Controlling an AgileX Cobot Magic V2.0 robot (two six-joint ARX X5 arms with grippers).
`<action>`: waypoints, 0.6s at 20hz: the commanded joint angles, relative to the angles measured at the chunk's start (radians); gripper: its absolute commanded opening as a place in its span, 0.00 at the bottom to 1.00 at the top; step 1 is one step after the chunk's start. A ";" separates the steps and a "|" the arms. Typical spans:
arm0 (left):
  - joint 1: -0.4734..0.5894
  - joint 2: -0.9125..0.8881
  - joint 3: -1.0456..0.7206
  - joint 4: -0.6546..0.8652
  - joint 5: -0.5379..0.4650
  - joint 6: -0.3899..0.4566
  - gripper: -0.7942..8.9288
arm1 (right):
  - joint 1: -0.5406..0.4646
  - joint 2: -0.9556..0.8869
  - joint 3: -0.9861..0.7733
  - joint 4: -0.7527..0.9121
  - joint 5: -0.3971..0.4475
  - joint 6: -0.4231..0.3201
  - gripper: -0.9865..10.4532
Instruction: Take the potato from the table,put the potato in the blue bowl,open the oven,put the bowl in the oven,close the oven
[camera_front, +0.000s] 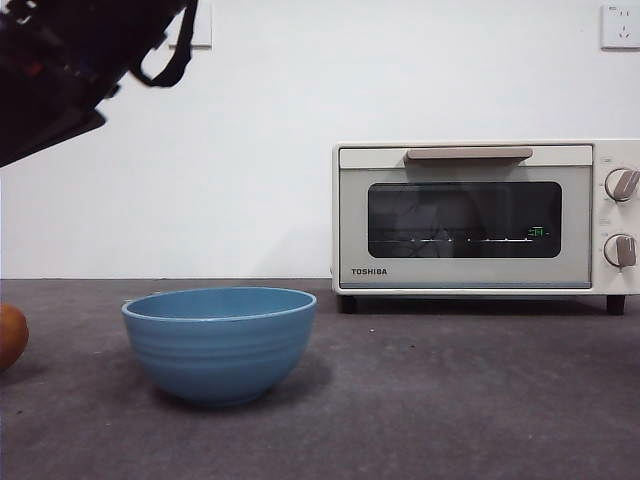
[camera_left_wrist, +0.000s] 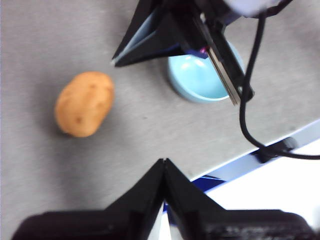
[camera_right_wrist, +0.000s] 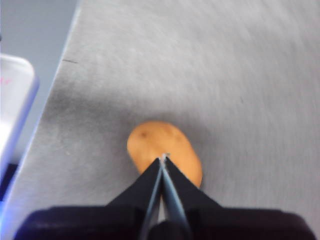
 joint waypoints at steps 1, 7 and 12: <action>-0.011 -0.005 0.002 0.002 -0.114 0.014 0.08 | 0.005 0.048 0.002 0.039 -0.007 -0.065 0.09; -0.052 -0.005 0.002 0.002 -0.229 0.010 0.08 | 0.003 0.076 0.002 0.084 -0.016 -0.056 0.57; -0.076 -0.005 0.002 0.002 -0.228 0.010 0.08 | -0.005 0.108 0.002 0.106 -0.016 -0.052 0.67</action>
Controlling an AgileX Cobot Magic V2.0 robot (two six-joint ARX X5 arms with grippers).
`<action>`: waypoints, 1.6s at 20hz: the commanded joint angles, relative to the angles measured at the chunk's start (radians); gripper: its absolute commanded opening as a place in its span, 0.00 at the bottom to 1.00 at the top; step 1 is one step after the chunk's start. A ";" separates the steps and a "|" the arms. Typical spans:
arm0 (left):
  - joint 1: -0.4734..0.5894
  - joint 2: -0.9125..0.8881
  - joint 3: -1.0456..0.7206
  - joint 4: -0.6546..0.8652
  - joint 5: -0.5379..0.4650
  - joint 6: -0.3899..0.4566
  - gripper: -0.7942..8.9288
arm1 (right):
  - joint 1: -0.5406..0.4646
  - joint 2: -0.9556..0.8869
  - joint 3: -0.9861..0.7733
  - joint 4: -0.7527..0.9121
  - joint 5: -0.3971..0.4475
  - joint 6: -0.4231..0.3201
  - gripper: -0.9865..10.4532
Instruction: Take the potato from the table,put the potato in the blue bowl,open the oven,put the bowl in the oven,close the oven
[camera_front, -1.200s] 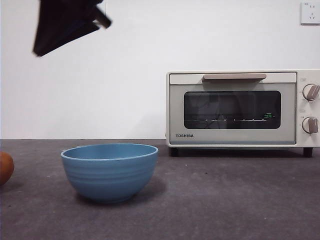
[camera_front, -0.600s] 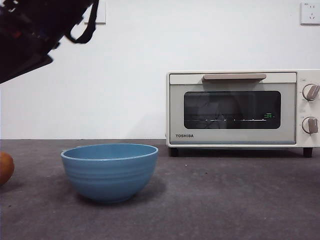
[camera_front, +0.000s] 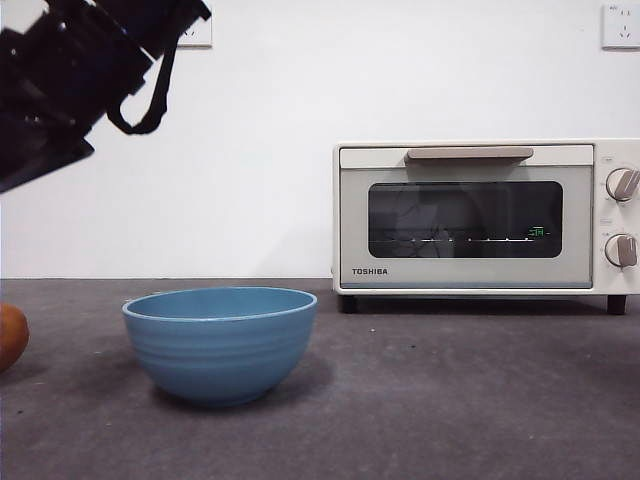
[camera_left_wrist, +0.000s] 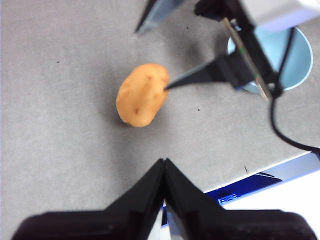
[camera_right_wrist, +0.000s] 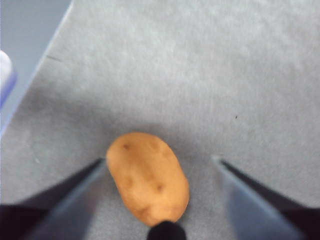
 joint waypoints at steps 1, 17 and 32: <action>-0.014 -0.004 0.002 0.002 0.001 0.006 0.08 | -0.001 0.053 0.000 0.007 -0.006 0.001 0.67; -0.043 -0.002 0.002 0.002 0.005 0.003 0.08 | -0.013 0.189 0.000 0.106 -0.040 0.098 0.91; -0.057 -0.002 0.002 0.002 0.005 0.003 0.08 | -0.042 0.112 0.016 0.015 -0.076 0.180 0.09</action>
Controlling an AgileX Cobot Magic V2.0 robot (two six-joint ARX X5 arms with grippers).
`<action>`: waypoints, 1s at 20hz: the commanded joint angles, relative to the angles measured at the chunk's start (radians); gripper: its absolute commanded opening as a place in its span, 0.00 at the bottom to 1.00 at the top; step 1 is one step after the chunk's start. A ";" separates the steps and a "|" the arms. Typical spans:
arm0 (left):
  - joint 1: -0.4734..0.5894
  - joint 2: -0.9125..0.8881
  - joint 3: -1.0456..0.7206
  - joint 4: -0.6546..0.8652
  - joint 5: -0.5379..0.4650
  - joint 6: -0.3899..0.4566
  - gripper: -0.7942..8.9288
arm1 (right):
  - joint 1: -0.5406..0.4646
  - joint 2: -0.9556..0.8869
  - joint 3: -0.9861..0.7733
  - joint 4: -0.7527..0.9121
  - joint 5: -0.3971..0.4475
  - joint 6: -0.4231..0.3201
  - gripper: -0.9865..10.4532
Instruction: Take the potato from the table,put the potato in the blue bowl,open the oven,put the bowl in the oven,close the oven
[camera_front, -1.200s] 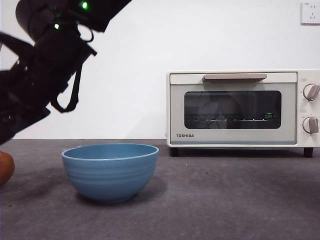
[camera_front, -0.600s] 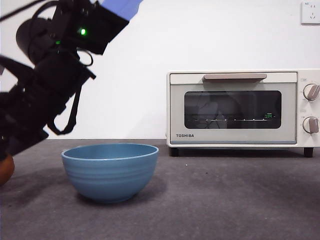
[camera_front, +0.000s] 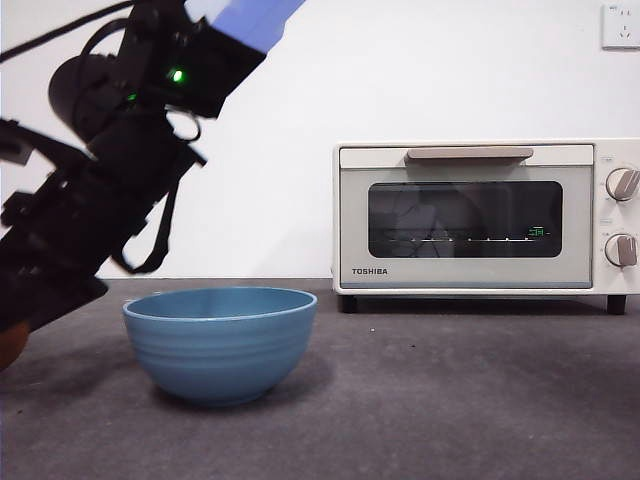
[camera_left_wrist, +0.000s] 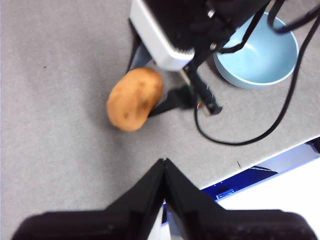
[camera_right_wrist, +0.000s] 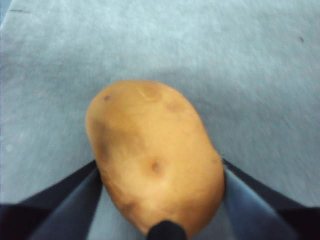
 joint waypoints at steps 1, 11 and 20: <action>-0.004 -0.002 0.002 0.003 0.004 0.003 0.08 | -0.009 -0.095 0.033 -0.074 0.011 0.023 0.09; -0.004 -0.002 0.002 0.003 0.012 -0.046 0.08 | -0.071 -0.378 0.181 -0.688 0.206 0.234 0.08; -0.004 0.004 0.002 0.067 0.012 -0.088 0.08 | -0.168 -0.394 -0.050 -0.779 0.103 0.310 0.08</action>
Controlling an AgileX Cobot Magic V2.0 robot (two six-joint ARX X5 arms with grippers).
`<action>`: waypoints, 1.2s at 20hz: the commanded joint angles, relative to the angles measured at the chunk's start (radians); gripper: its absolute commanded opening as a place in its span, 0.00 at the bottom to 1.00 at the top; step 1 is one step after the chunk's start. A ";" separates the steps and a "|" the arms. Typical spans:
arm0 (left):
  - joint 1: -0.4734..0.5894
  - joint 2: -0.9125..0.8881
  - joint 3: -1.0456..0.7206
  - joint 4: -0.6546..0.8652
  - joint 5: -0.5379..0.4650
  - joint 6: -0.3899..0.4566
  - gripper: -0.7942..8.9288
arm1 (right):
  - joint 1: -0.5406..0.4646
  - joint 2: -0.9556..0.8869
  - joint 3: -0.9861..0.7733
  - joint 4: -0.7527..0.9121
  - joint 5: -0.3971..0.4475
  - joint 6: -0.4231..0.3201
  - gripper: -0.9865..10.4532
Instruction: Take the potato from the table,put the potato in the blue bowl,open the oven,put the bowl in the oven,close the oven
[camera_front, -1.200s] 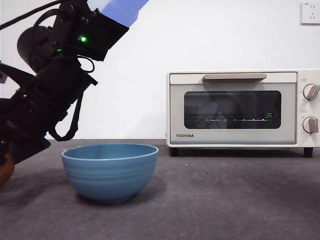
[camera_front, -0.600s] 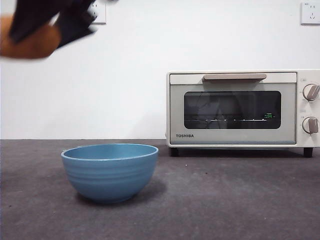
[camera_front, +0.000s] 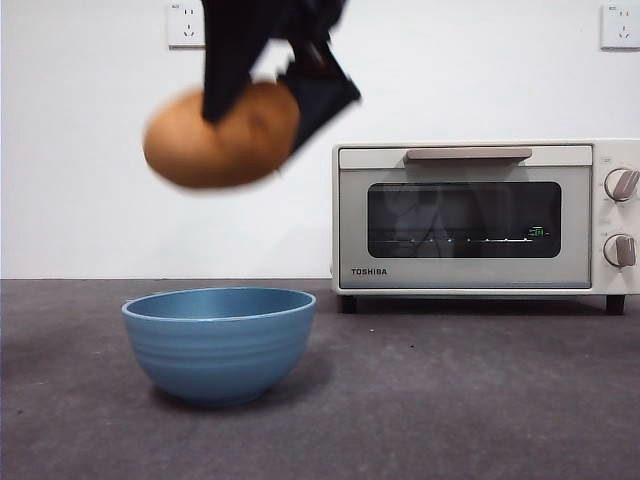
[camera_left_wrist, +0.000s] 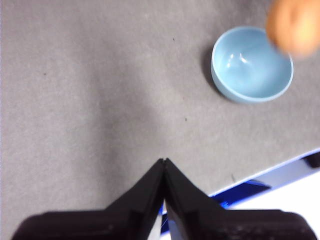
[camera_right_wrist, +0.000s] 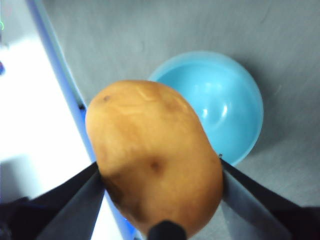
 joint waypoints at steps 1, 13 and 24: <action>-0.004 0.006 0.002 0.033 0.003 -0.037 0.08 | -0.019 -0.004 -0.128 0.147 0.005 0.055 0.08; -0.004 0.140 0.002 0.099 0.003 -0.047 0.08 | -0.028 -0.004 -0.361 0.472 0.079 0.193 0.09; -0.004 0.157 0.002 0.172 0.003 -0.047 0.08 | 0.039 -0.004 -0.360 0.409 0.026 0.196 0.18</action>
